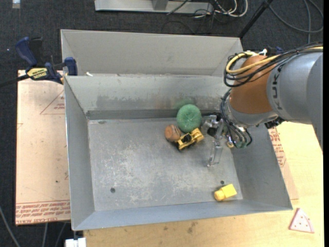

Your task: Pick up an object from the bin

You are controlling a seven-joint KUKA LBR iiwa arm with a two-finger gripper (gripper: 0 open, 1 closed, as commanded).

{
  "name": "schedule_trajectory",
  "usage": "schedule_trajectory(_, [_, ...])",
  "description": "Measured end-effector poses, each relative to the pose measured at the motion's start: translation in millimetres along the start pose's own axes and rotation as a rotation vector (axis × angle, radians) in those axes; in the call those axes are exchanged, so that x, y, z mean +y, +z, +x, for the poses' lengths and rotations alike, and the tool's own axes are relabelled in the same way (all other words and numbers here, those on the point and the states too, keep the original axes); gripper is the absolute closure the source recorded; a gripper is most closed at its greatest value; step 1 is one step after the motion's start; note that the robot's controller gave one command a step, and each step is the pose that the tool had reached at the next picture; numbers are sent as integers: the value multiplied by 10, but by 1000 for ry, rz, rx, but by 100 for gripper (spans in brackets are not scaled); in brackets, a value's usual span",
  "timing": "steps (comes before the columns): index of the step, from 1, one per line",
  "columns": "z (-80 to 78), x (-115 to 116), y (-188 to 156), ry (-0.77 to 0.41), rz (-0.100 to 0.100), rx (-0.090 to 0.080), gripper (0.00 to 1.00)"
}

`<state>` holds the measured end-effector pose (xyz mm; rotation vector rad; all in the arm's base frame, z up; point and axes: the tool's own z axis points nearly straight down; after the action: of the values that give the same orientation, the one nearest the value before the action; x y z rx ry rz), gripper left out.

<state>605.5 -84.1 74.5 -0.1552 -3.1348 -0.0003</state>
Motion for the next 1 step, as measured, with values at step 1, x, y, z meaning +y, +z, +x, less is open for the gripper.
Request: schedule_trajectory(1, [-82,253,25,-25,-2,-7,0])
